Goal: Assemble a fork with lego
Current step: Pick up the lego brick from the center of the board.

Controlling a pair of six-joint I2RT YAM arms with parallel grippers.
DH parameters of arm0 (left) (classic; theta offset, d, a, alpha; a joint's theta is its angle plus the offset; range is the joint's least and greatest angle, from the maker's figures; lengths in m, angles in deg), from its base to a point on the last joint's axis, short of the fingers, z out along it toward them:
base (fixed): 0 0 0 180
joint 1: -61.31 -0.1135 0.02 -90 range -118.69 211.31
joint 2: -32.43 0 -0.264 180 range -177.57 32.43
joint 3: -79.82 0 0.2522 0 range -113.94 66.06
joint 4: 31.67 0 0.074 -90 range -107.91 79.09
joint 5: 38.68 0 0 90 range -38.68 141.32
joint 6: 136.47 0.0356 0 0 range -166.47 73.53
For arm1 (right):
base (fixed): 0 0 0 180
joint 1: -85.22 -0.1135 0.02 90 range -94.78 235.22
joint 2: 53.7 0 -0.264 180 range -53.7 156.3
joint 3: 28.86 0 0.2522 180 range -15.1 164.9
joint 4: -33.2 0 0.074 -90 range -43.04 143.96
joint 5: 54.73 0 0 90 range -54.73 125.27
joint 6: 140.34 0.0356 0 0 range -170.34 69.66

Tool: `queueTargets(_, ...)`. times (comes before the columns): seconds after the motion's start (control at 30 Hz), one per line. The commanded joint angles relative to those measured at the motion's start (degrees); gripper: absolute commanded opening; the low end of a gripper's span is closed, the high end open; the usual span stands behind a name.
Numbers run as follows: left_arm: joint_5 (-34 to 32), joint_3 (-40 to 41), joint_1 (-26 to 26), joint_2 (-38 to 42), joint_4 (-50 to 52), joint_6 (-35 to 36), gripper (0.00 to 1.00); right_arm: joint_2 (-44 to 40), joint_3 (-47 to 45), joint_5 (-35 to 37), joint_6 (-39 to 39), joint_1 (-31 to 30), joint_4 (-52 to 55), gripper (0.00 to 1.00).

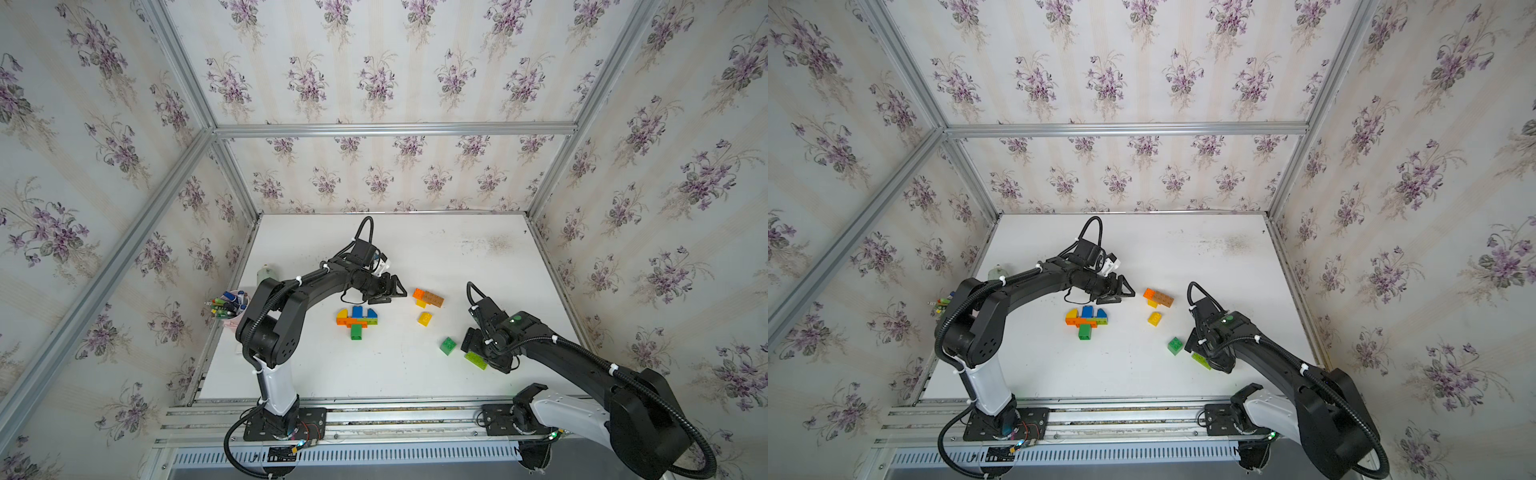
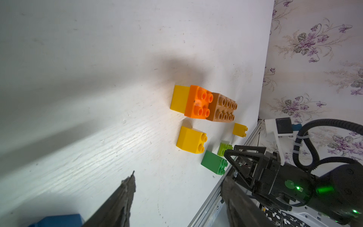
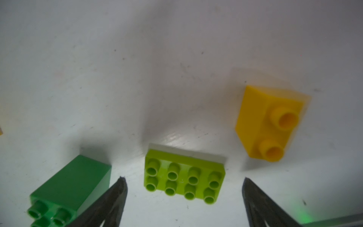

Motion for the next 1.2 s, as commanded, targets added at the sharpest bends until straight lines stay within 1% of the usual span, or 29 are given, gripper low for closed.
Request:
queueTargets(0.0, 0.83, -0.28, -0.03, -0.05, -1.15, 0.98, 0.72, 0.81, -0.84, -0.10, 3.09, -0.37, -3.05, 0.89)
queueTargets(0.07, 0.82, -0.38, -0.03, -0.13, -1.10, 0.97, 0.72, 1.31, -1.15, -0.12, 3.09, -0.40, -4.31, 0.87)
queueTargets(0.17, 1.13, -0.47, -0.03, -0.31, -1.15, 0.86, 0.72, 3.06, -1.75, -1.20, 3.08, -0.40, -6.01, 0.81)
queueTargets(0.2, 1.17, -0.43, -0.03, -0.31, -1.06, 0.83, 0.72, 3.66, -1.99, -1.61, 3.16, -1.51, -6.25, 0.77)
queueTargets(0.27, 1.01, -0.25, -0.03, 0.02, -0.89, 0.95, 0.72, 4.68, -2.00, -1.52, 3.27, -3.12, -5.95, 0.73)
queueTargets(0.33, 0.68, -0.09, -0.03, 0.26, -0.72, 1.05, 0.72, 5.46, -1.78, -1.06, 3.27, -3.55, -4.87, 0.71)
queueTargets(0.4, 0.64, -0.02, -0.07, 0.30, -0.66, 1.12, 0.72, 6.06, -1.86, -0.76, 2.96, -3.70, -4.21, 0.66)
queueTargets(0.67, 0.36, -0.02, -0.12, -0.16, -0.33, 0.89, 0.72, 6.47, -0.40, 0.18, 2.20, -4.00, -4.57, 0.56)
queueTargets(0.93, 0.52, -0.90, -1.45, 0.65, 1.22, 1.34, 0.73, 4.78, 8.00, 5.64, -1.65, -3.95, 3.56, 0.56)
queueTargets(1.17, 0.54, 0.05, -4.47, 2.84, 2.16, 1.41, 0.73, 5.65, 17.10, 5.98, -5.07, -4.92, 5.98, 0.56)
